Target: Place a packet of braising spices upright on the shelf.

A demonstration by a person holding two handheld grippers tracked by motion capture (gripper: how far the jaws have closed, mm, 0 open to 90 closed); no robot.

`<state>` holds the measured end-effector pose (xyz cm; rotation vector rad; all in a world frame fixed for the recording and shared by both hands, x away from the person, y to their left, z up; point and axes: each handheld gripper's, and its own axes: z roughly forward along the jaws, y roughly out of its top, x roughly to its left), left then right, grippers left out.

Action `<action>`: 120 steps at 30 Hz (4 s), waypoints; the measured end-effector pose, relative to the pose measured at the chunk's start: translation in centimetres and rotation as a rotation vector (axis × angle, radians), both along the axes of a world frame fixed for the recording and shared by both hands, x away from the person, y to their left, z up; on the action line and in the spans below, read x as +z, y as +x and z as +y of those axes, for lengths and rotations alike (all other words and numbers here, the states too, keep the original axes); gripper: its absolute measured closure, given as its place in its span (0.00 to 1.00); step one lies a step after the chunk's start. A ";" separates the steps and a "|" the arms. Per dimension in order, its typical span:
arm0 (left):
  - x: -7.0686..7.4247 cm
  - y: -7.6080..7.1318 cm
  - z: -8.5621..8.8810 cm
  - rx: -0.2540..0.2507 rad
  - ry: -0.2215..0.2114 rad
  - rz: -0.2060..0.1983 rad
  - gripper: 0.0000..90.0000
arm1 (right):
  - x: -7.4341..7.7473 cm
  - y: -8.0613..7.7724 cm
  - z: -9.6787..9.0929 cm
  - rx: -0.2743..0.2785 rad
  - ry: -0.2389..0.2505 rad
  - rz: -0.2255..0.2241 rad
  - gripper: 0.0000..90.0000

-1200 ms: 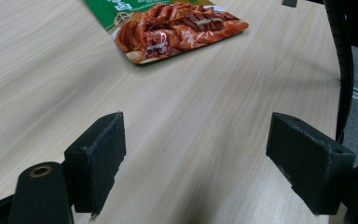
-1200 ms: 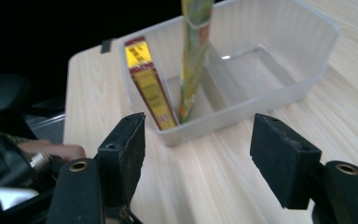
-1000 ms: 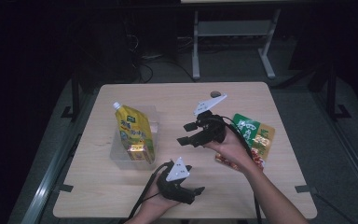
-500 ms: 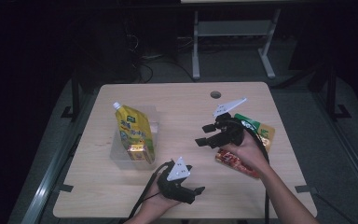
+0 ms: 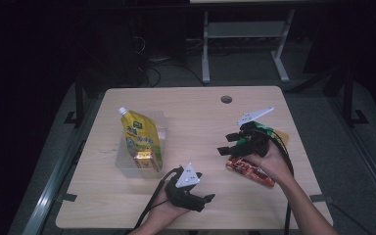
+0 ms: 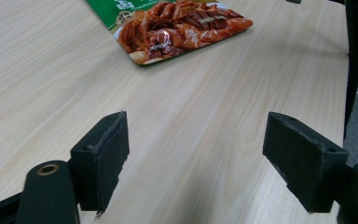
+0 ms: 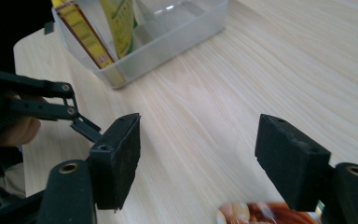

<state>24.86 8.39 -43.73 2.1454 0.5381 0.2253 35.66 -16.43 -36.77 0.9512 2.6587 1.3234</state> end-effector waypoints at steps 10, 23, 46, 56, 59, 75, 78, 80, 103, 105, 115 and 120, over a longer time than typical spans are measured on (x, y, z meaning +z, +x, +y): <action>0.2 0.5 -0.9 -0.012 0.010 0.019 0.30 | -0.6 -0.7 -2.7 -0.069 -0.015 -0.012 0.32; 1.4 2.0 -1.5 -0.001 0.026 0.007 0.35 | -1.1 -1.3 -5.8 -0.182 -0.071 -0.024 0.32; 1.2 6.0 -7.3 -0.056 0.033 0.031 0.58 | -3.4 0.8 -11.9 -0.436 -0.102 0.088 0.28; -0.4 7.7 -9.3 -0.059 0.064 0.045 0.73 | -5.0 1.7 -13.8 -0.520 -0.113 0.144 0.33; -0.8 8.2 -9.7 -0.053 0.067 0.057 0.79 | -5.2 1.8 -14.5 -0.560 -0.112 0.165 0.33; -2.3 9.1 -11.5 -0.041 0.150 0.063 0.99 | -6.8 3.0 -16.1 -0.650 -0.122 0.213 0.35; -2.4 9.2 -11.6 -0.039 0.165 0.061 0.98 | -7.0 3.2 -16.2 -0.659 -0.123 0.220 0.34; -2.5 9.3 -11.7 -0.035 0.172 0.059 0.98 | -7.2 3.3 -16.3 -0.662 -0.128 0.221 0.33; -2.5 9.2 -12.4 -0.028 0.225 0.048 0.96 | -8.5 4.1 -17.1 -0.705 -0.129 0.268 0.32; -2.5 9.2 -12.4 -0.028 0.224 0.045 0.96 | -8.6 4.2 -17.0 -0.711 -0.118 0.280 0.33; -2.5 9.2 -12.4 -0.033 0.231 0.039 0.96 | -8.8 4.2 -17.5 -0.734 -0.092 0.308 0.38; -2.5 9.2 -12.5 -0.033 0.232 0.039 0.96 | -8.8 4.2 -17.5 -0.744 -0.098 0.306 0.40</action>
